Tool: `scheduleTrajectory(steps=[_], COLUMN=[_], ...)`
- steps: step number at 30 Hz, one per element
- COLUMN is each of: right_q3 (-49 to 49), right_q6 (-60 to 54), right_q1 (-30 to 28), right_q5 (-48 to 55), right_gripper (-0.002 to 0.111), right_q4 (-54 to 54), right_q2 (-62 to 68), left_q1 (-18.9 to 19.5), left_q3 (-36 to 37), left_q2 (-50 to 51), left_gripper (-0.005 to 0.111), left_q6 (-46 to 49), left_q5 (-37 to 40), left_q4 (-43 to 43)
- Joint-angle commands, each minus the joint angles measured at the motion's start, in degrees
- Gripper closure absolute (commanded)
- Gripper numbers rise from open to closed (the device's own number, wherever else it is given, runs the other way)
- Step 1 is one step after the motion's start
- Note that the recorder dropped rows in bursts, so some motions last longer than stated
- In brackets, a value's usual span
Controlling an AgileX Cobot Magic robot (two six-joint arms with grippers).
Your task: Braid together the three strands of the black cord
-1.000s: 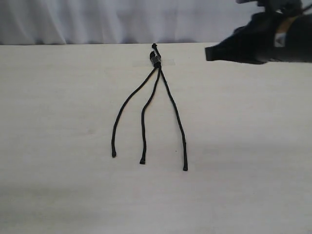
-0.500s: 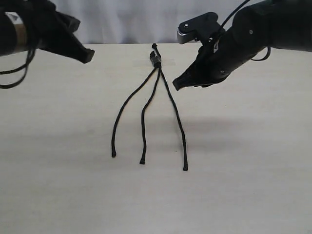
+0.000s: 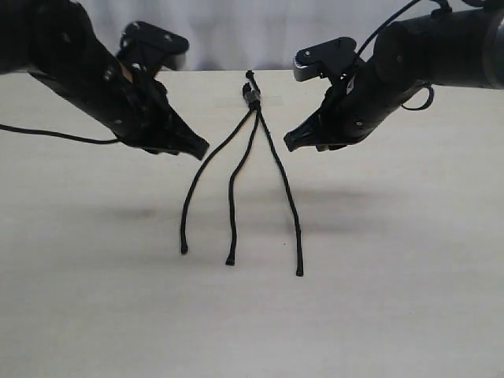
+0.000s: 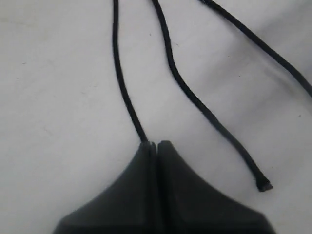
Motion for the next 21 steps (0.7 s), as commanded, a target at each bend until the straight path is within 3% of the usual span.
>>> scheduleTrajectory(steps=[1,5,9,12,16,21], right_q3=[-2.02,-2.02,-2.02,-2.02,-2.02,-2.02], right_q6=[-0.92,-2.54,-2.55,2.37,2.37,2.37], right_q1=[-0.59,0.73,0.36,-1.02,-3.62,-4.08], right_q5=[2.49,-0.05,-0.58,0.49,1.52,1.68], right_gripper=[0.104,0.104,0.101,0.093,0.086,0.086], right_q4=[3.24,3.92,1.63,-0.7,-0.26,-0.1], right_q2=[1.08,1.97,2.76,2.62,2.52,2.63], left_q1=[-1.08,-1.33,-3.08,-4.81,-6.67,-8.04], left_q3=[-0.88,-0.88,-1.99,-3.17,-4.34,-4.83], left_q2=[4.16,7.14,9.93,12.35,15.02,17.98], left_gripper=[0.107,0.103,0.081,0.068,0.058,0.049], left_q6=[0.64,0.28,0.28,0.28,0.45,0.45], left_q5=[-4.01,-5.93,-6.23,-7.04,-7.49,-9.79], left_q4=[0.13,-2.84,-3.7,-3.7,-3.7,-3.7])
